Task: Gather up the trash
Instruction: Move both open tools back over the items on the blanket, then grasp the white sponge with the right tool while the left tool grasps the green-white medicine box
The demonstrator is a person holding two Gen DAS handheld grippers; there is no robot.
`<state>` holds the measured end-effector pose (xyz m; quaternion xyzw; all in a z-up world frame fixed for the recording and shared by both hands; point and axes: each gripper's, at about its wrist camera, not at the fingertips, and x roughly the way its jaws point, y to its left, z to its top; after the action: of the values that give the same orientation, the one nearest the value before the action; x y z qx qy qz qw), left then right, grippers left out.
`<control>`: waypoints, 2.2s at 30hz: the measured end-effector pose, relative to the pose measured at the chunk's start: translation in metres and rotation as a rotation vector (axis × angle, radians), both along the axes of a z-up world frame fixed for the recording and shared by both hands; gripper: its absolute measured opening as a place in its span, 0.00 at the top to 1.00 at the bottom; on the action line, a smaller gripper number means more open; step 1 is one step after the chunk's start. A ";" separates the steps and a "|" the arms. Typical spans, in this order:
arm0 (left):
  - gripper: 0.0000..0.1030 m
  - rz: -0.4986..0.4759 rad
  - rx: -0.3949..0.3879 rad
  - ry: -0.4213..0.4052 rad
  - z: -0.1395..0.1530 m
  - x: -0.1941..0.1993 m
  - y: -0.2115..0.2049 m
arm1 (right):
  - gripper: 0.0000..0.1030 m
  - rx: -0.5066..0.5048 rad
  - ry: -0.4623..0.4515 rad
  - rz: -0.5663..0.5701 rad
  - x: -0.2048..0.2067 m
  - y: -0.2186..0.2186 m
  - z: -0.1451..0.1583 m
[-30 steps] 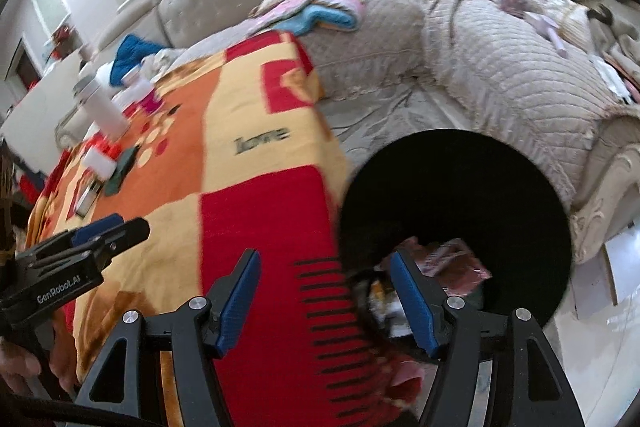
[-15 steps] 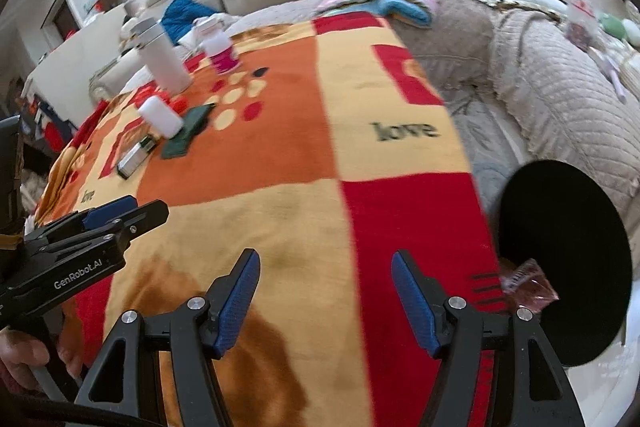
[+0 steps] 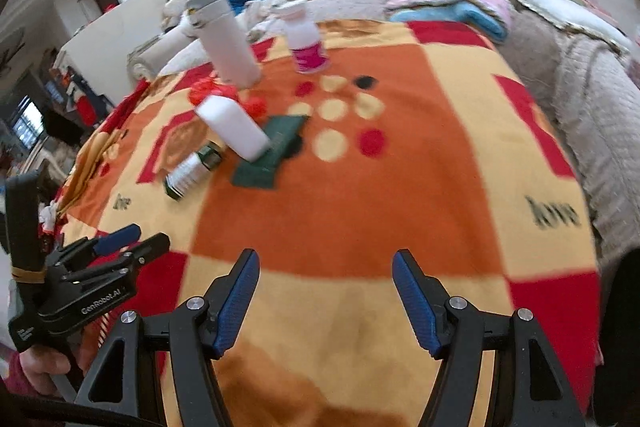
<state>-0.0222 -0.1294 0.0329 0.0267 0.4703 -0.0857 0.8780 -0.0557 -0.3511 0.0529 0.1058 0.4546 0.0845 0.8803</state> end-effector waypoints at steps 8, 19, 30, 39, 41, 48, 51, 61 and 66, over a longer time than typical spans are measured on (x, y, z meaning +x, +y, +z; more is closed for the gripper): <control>0.49 0.018 -0.010 0.016 -0.006 0.024 0.024 | 0.35 0.012 -0.030 0.080 0.052 0.035 0.011; 0.49 0.023 -0.041 0.031 -0.008 0.034 0.032 | 0.62 0.116 -0.048 0.120 0.111 0.059 0.003; 0.49 0.039 -0.087 0.024 -0.007 0.036 0.031 | 0.64 0.387 0.020 -0.039 0.040 -0.025 0.009; 0.49 0.029 -0.102 -0.002 -0.001 0.038 0.020 | 0.35 0.230 0.088 -0.195 0.019 -0.063 -0.017; 0.48 0.018 -0.101 -0.012 0.001 0.040 0.020 | 0.24 0.145 0.045 -0.132 0.022 -0.050 -0.009; 0.39 -0.106 -0.020 -0.046 0.001 0.053 0.008 | 0.15 -0.153 0.006 0.079 0.045 -0.018 -0.014; 0.39 -0.165 0.045 -0.037 -0.003 0.064 -0.002 | 0.15 -0.215 0.035 0.148 0.055 -0.014 -0.025; 0.66 -0.190 0.039 0.005 -0.019 0.087 -0.016 | 0.32 -0.155 -0.004 0.119 0.063 -0.018 -0.033; 0.79 -0.135 -0.062 0.047 -0.015 0.083 -0.007 | 0.36 -0.120 -0.042 0.086 0.047 -0.022 -0.021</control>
<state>0.0604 -0.1365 0.0183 0.0289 0.4849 -0.1598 0.8594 -0.0090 -0.3727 0.0318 0.0312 0.4447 0.0972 0.8899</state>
